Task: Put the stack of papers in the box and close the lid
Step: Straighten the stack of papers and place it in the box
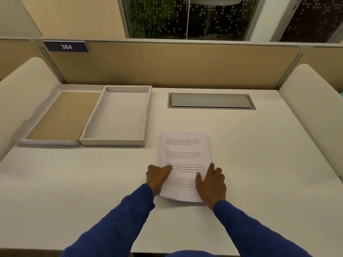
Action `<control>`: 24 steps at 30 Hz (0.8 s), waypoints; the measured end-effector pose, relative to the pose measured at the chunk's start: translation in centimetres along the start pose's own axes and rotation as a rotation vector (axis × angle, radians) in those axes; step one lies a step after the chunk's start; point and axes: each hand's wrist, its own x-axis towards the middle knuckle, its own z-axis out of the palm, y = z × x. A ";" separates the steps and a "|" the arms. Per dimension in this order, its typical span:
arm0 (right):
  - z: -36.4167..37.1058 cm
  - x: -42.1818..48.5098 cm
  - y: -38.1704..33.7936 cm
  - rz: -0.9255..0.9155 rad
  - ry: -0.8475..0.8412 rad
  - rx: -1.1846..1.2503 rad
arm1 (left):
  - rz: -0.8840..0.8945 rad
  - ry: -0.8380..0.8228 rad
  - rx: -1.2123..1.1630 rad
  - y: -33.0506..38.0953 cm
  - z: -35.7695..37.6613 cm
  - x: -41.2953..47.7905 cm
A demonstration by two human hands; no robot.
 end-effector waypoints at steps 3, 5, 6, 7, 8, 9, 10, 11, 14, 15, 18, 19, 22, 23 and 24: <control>-0.1 0.0 0.1 -0.004 -0.003 0.005 | 0.010 -0.013 0.001 0.5 -0.4 0.6; -0.1 0.0 0.1 -0.005 -0.004 0.007 | 0.012 -0.030 0.023 0.8 -0.6 1.1; -0.1 0.0 0.1 -0.004 -0.005 0.005 | 0.017 -0.024 0.039 0.9 -0.7 1.2; -0.2 0.0 0.1 -0.001 -0.004 0.005 | 0.024 -0.015 0.059 0.9 -0.8 1.4; -0.2 0.0 0.0 0.002 -0.004 0.006 | 0.039 -0.014 0.085 0.9 -0.8 1.8; -0.3 0.0 0.0 0.003 -0.004 0.007 | 0.059 -0.025 0.107 0.9 -0.8 2.3; -0.3 0.0 0.0 0.004 -0.004 0.008 | 0.071 -0.047 0.111 0.9 -0.8 2.7; -0.3 0.0 0.0 0.004 -0.005 0.010 | 0.061 -0.075 0.088 1.0 -0.8 3.0; -0.3 0.2 0.0 0.013 -0.010 0.020 | -0.025 -0.194 -0.025 1.3 -0.7 3.6; -0.3 0.3 0.0 0.016 -0.011 0.027 | -0.037 -0.221 -0.036 1.5 -0.7 3.7; -0.4 0.4 0.1 0.017 -0.022 0.051 | 0.000 -0.282 0.033 2.1 -1.0 4.0; -0.4 0.5 0.1 0.021 -0.023 0.065 | 0.028 -0.302 0.072 2.3 -1.0 4.0; -0.5 1.0 0.4 0.044 -0.019 0.126 | 0.136 -0.344 0.175 2.6 -1.2 3.6; -0.6 1.2 0.5 0.056 -0.024 0.152 | 0.177 -0.353 0.191 2.6 -1.2 3.3; -0.7 1.5 0.7 0.069 -0.033 0.186 | 0.218 -0.361 0.196 2.6 -1.3 3.0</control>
